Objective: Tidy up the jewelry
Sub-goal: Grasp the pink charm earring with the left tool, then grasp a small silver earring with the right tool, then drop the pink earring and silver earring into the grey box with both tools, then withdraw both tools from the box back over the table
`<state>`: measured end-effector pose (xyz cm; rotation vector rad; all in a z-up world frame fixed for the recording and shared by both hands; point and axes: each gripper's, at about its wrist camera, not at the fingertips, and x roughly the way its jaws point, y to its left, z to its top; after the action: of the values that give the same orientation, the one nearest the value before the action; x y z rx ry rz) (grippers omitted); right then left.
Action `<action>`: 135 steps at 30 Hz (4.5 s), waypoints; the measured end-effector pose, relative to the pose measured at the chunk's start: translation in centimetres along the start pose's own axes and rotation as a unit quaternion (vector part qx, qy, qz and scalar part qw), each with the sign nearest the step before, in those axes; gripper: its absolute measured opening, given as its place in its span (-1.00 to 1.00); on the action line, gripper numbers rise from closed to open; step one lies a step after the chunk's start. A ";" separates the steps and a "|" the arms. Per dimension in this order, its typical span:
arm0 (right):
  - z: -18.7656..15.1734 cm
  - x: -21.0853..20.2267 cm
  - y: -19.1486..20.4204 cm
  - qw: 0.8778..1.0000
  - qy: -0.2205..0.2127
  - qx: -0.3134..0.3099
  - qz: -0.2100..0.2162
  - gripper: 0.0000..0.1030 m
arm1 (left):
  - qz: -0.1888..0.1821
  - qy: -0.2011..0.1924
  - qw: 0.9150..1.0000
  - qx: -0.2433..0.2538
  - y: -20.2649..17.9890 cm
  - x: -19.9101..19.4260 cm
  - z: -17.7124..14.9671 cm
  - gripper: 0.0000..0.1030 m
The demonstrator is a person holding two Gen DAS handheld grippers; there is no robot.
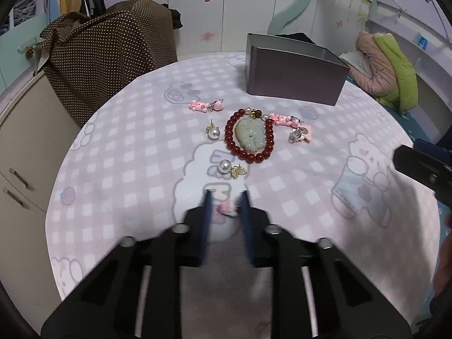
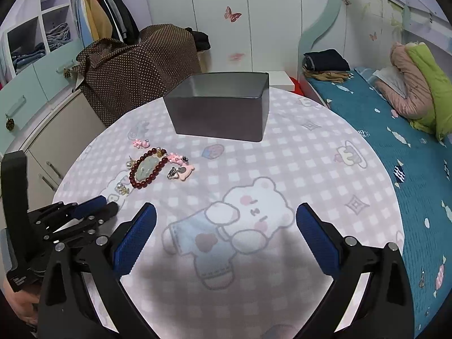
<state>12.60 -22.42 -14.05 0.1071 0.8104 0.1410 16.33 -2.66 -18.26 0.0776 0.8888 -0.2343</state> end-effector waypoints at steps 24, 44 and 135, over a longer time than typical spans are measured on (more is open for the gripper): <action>2.8 8.9 5.0 0.989 0.071 -0.126 0.019 -0.40 | -0.002 -0.038 0.998 -0.054 3.9 -3.9 -1.7 -0.73; 2.3 8.4 3.7 0.991 0.068 -0.104 0.049 -0.59 | -0.013 -0.041 0.998 -0.050 2.8 -3.8 -1.2 -0.73; 14.3 -6.6 -2.9 0.990 -0.106 0.014 0.091 0.85 | 0.044 -0.181 0.983 -0.003 1.0 -11.7 15.3 0.91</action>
<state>18.80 -26.96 0.00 0.2199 0.5904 0.2855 21.08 -2.20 0.46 0.0646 0.5227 -0.1567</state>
